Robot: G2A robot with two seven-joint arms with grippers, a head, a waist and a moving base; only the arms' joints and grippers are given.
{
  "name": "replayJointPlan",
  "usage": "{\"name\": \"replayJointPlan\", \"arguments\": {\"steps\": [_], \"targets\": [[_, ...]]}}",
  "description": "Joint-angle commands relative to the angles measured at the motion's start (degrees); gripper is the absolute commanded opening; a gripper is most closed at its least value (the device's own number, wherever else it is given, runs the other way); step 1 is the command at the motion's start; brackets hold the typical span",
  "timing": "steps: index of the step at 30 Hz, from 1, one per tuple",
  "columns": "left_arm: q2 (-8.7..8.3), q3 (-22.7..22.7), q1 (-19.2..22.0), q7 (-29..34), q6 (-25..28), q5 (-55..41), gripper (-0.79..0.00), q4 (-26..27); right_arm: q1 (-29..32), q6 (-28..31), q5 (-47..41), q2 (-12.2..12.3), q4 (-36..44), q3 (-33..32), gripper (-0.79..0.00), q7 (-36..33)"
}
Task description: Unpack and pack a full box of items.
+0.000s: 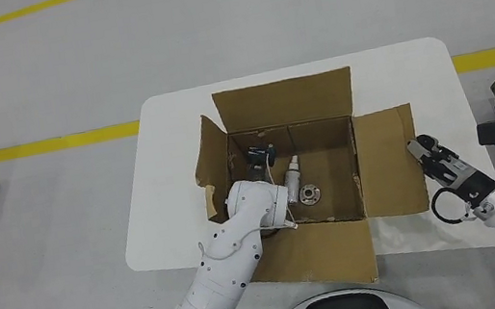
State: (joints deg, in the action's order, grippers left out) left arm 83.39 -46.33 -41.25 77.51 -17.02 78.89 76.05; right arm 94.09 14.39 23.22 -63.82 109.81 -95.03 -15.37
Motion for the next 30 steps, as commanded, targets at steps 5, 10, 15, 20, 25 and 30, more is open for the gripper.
{"name": "replayJointPlan", "arguments": {"steps": [5, 10, 15, 20, 25, 30], "targets": [[0.59, 0.2, 0.1, 0.0, 0.3, 1.6, -0.496, -1.4, -0.1, 0.1, -0.1, -0.1, -0.2, -0.1, -0.785, -0.2], [1.09, -0.3, 0.0, -0.1, 0.7, 0.8, -0.785, -0.6, -0.2, 0.3, -0.2, -0.1, -0.3, -0.4, -0.785, -0.1], [1.28, -1.6, -0.2, 0.8, 2.2, 0.0, -0.785, 4.0, -0.6, 0.2, -0.4, 0.0, -0.3, -1.7, -0.785, -0.5], [0.92, -3.6, -1.2, 3.6, 4.4, 1.1, -0.785, 13.3, -1.3, 0.0, -0.4, 0.2, -1.0, -4.5, -0.785, -1.1], [0.3, -7.2, -3.1, 6.5, 5.8, 2.4, -0.785, 23.3, -2.2, 0.0, -0.9, 0.5, -1.7, -7.8, -0.785, -2.3], [-0.25, -10.7, -4.7, 8.4, 6.4, 5.8, -0.785, 30.5, -2.9, 0.9, -1.1, 0.8, -2.5, -10.0, -0.785, -4.6]]}}
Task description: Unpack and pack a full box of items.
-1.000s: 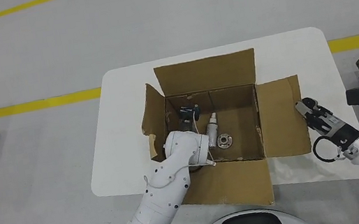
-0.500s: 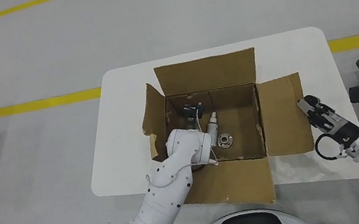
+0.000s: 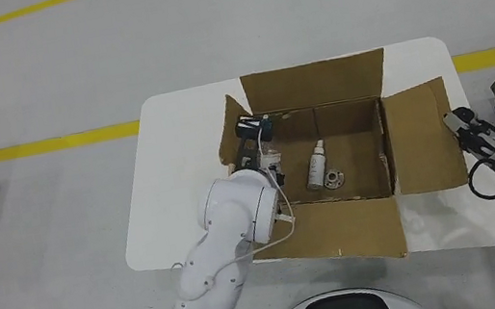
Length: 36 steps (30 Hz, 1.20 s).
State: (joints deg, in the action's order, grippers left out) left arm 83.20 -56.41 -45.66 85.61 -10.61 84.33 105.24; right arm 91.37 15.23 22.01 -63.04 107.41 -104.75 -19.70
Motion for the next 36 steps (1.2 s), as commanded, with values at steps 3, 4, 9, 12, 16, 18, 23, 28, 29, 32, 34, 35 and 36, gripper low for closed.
{"name": "replayJointPlan", "arguments": {"steps": [3, 4, 9, 12, 16, 18, 23, 28, 29, 32, 34, 35, 36], "targets": [[-0.29, -2.5, -0.9, 1.0, 1.0, 1.9, -0.785, 4.1, -0.3, 0.3, 0.5, 0.2, -0.6, -0.8, -0.785, -1.0], [-0.38, -3.4, -0.9, 1.0, 1.1, 2.6, -0.785, 4.5, -0.4, 0.5, 0.5, 0.2, -0.8, -1.0, -0.785, -1.0], [-0.5, -6.4, -1.6, 1.1, 1.5, 3.0, -0.785, 6.5, -0.5, 0.8, 0.6, 0.3, -1.4, -1.3, -0.785, -1.5], [-0.58, -7.7, -2.0, 1.1, 1.9, 3.7, -0.785, 6.1, -0.5, 1.0, 0.6, 0.3, -1.5, -1.2, -0.785, -1.6], [-0.47, -8.0, -2.6, 0.7, 2.2, 3.5, -0.785, 5.4, -0.5, 1.0, 0.8, 0.3, -1.7, -0.8, -0.785, -1.7], [-0.35, -7.6, -2.8, 0.4, 2.3, 3.4, -0.785, 5.4, -0.4, 1.2, 1.1, 0.3, -1.5, -0.5, -0.785, -1.7], [0.06, -6.1, -2.7, -0.4, 2.9, 2.2, -0.785, 5.7, -0.2, 1.2, 1.7, 0.2, -0.9, 0.0, -0.785, -1.6], [0.75, -3.3, -1.8, -1.6, 3.5, -0.2, -0.4, 5.7, 0.0, 2.1, 2.5, 0.2, -0.2, 1.0, -0.785, -1.7], [0.93, -2.5, -1.5, -1.9, 3.6, -0.7, 0.0, 5.5, 0.0, 2.2, 2.6, 0.2, -0.1, 1.2, -0.785, -1.6], [1.42, 0.1, -0.3, -2.5, 4.8, -1.1, 0.0, 4.4, 0.0, 2.6, 3.1, 0.2, 0.1, 1.9, -0.785, -1.7], [1.81, 1.9, 0.6, -2.8, 5.6, -1.5, 0.0, 3.5, 0.1, 2.8, 3.3, 0.2, 0.3, 2.2, -0.785, -1.7], [1.98, 2.8, 1.1, -2.9, 6.2, -1.5, 0.0, 3.0, 0.1, 2.9, 3.4, 0.2, 0.3, 2.3, -0.785, -1.6], [2.15, 3.7, 1.6, -3.3, 7.0, -1.6, 0.0, 2.4, 0.2, 3.0, 3.4, 0.2, 0.4, 2.4, -0.785, -1.5]]}}
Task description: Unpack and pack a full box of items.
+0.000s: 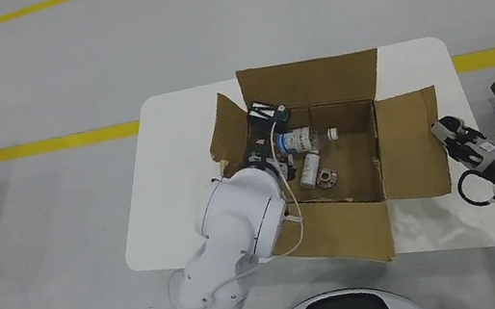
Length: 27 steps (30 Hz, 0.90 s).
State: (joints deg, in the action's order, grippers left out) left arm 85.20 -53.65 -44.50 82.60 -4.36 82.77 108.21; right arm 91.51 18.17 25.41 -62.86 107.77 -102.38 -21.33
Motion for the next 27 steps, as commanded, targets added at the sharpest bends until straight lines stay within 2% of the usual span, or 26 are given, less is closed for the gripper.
{"name": "replayJointPlan", "arguments": {"steps": [1, 8, 13, 19, 20, 23, 27], "targets": [[0.31, 1.8, 0.9, -0.4, 1.7, -0.2, 0.0, -1.3, 0.2, 0.3, 0.1, 0.0, 0.3, 0.2, -0.785, 0.1], [1.3, 7.1, 3.0, -2.2, 8.8, -0.6, 0.0, -8.3, 1.6, 1.0, 0.2, -0.1, 1.1, 1.4, -0.785, 0.6], [1.91, 9.1, 4.0, -4.0, 11.4, -0.4, 0.0, -12.3, 1.8, 1.5, 0.3, -0.2, 1.2, 1.8, -0.785, 0.8], [2.22, 8.6, 3.7, -3.4, 11.3, -0.2, 0.0, -12.2, 2.9, 3.4, 1.1, 0.1, 1.2, -0.3, -0.785, -0.5], [2.19, 8.2, 3.4, -3.1, 11.0, -0.2, 0.0, -11.9, 3.1, 3.9, 1.3, 0.2, 1.3, -0.4, -0.754, -0.8], [2.03, 6.6, 2.1, -2.6, 10.2, -0.4, 0.0, -10.6, 3.2, 4.4, 0.5, 0.3, 1.3, -0.3, 0.0, -2.2], [1.67, 4.4, 0.1, -2.2, 9.6, -0.1, 0.0, -8.5, 3.7, 4.8, 0.4, 0.2, 1.3, 0.3, 0.0, -2.0]]}}
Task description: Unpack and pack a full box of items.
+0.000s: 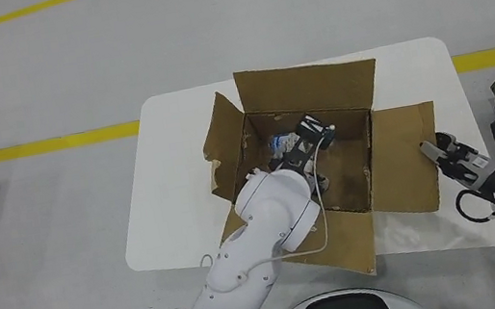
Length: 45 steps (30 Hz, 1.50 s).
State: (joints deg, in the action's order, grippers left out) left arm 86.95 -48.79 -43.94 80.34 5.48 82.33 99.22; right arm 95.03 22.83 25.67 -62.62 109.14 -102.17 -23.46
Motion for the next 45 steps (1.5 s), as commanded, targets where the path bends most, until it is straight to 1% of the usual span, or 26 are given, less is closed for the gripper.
{"name": "replayJointPlan", "arguments": {"steps": [1, 4, 10, 15, 16, 17, 18, 19, 37, 40, 42, 45], "targets": [[-0.17, -0.9, -1.0, 0.1, -0.3, 0.5, 0.0, 1.2, 0.3, 0.4, 0.4, 0.0, -0.1, 0.2, 0.0, 0.3], [-0.39, -1.8, -2.3, 0.4, 0.0, 1.3, 0.0, 2.5, 1.1, 1.4, -1.3, -0.1, -0.6, 0.6, 0.0, 0.7], [-0.48, -2.7, -3.6, 0.3, 0.5, 1.9, 0.0, 4.2, 2.7, 2.4, -6.6, -0.1, -1.3, 0.8, 0.0, -1.3], [-0.4, -2.7, -4.2, -0.3, 0.7, 2.4, 0.0, 4.2, 3.3, 3.4, -13.5, -0.3, -2.5, 2.3, 0.0, -2.0], [-0.37, -2.7, -4.3, -0.4, 0.7, 2.5, 0.0, 4.1, 3.1, 3.5, -15.2, -0.3, -2.9, 2.7, -0.175, -2.1], [-0.34, -2.7, -4.3, -0.4, 0.6, 2.6, 0.0, 4.1, 2.9, 3.6, -16.6, -0.3, -3.3, 3.1, -0.394, -2.2], [-0.3, -2.6, -4.4, -0.4, 0.7, 2.7, 0.0, 4.1, 2.6, 3.7, -17.4, -0.4, -3.6, 3.5, -0.517, -2.4], [-0.28, -2.5, -4.4, -0.2, 0.6, 3.0, 0.0, 4.0, 2.3, 4.1, -18.0, -0.4, -3.8, 3.9, -0.785, -2.6], [-0.27, -2.5, -4.4, -0.2, 0.6, 3.1, 0.0, 4.0, 2.0, 4.5, -17.7, -0.4, -3.9, 4.2, -0.785, -2.9], [-0.27, -2.5, -4.4, -0.2, 0.6, 3.1, 0.0, 4.0, 1.9, 3.8, -20.1, -0.3, -3.4, 4.7, -0.785, -4.6], [-0.27, -2.5, -4.4, -0.2, 0.6, 3.1, 0.0, 4.0, 1.8, 3.6, -23.1, -0.1, -3.4, 4.4, -0.785, -8.6], [-0.27, -2.5, -4.4, -0.2, 0.6, 3.1, 0.0, 4.0, 1.2, 3.2, -24.8, 0.5, -3.2, 2.4, -0.785, -14.3]]}}
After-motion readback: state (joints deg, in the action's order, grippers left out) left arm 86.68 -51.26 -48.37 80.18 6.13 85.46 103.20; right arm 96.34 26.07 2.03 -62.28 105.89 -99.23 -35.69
